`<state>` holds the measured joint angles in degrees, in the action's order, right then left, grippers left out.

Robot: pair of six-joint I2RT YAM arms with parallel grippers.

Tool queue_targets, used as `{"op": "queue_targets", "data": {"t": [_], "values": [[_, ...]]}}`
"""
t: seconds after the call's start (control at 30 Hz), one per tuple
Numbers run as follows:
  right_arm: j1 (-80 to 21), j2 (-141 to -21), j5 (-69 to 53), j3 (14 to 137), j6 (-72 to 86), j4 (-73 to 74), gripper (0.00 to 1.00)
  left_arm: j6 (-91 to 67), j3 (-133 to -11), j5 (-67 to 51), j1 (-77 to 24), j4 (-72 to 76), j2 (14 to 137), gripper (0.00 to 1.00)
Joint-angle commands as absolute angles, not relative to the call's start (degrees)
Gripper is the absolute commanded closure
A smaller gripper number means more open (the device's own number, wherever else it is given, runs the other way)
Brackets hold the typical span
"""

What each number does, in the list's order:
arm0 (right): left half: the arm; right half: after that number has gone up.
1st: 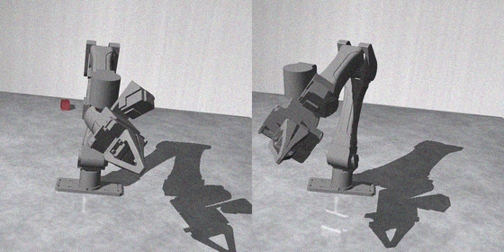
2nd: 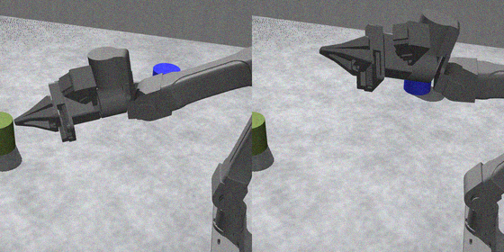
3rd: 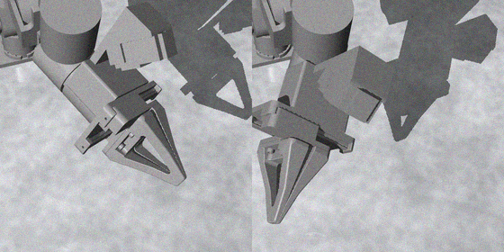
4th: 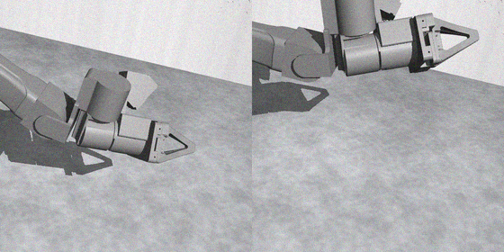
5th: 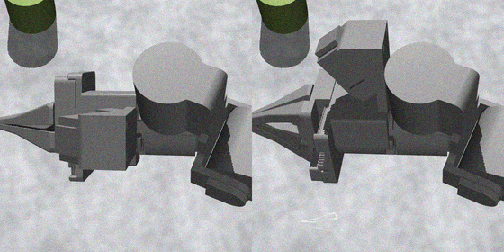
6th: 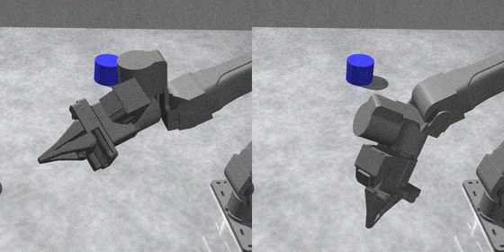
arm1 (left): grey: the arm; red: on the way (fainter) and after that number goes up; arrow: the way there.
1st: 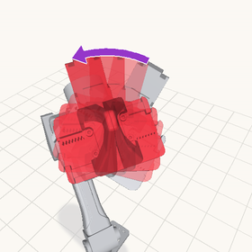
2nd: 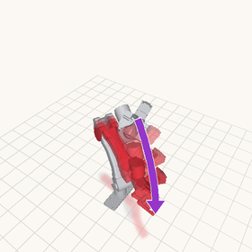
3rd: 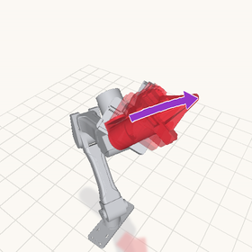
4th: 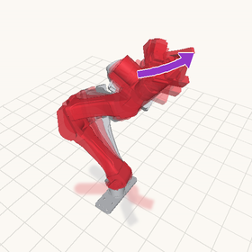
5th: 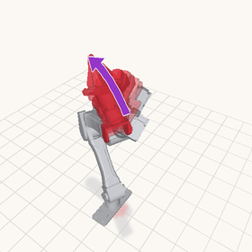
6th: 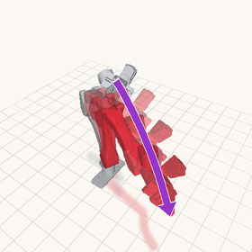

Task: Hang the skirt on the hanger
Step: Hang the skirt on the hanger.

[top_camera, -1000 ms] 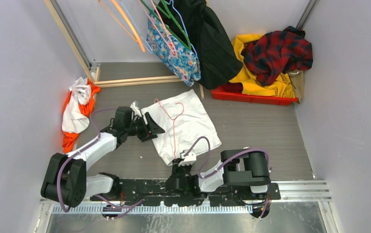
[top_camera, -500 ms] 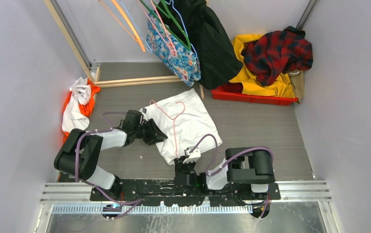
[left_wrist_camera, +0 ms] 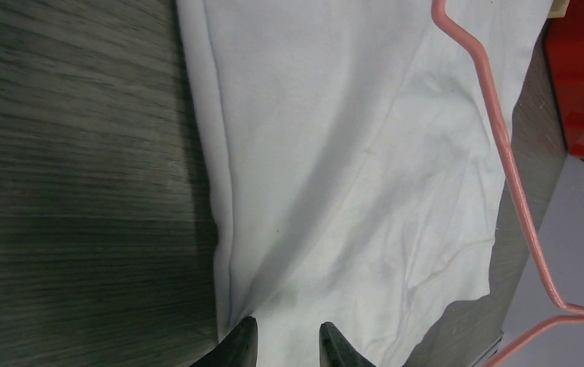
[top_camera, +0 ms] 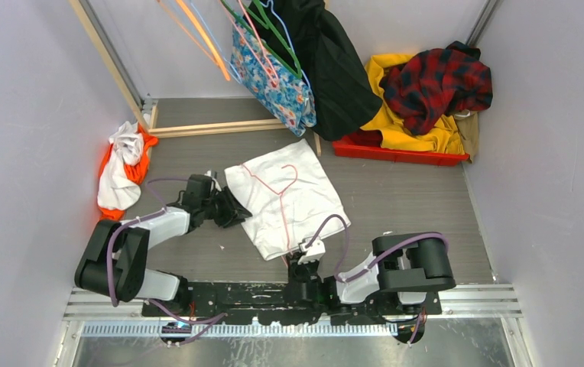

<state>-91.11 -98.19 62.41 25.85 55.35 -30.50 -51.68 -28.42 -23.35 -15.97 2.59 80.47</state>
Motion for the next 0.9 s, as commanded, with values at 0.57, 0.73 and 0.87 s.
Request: {"op": "queue_targets", "data": {"t": [0.57,0.73,0.87], "values": [[-87.0,-91.9,66.0,23.2,52.8,-16.9,0.99,-48.4,-27.6,-22.5,-15.0,-0.7,78.4,0.64],[-82.8,-93.7,62.6,25.8,51.1,-16.7,0.99,-48.2,-27.8,-22.3,-14.9,-1.3,78.2,0.64],[-81.6,-91.6,62.3,24.1,50.7,-17.0,0.99,-48.2,-28.0,-22.2,-14.9,-1.5,78.3,0.64]]}}
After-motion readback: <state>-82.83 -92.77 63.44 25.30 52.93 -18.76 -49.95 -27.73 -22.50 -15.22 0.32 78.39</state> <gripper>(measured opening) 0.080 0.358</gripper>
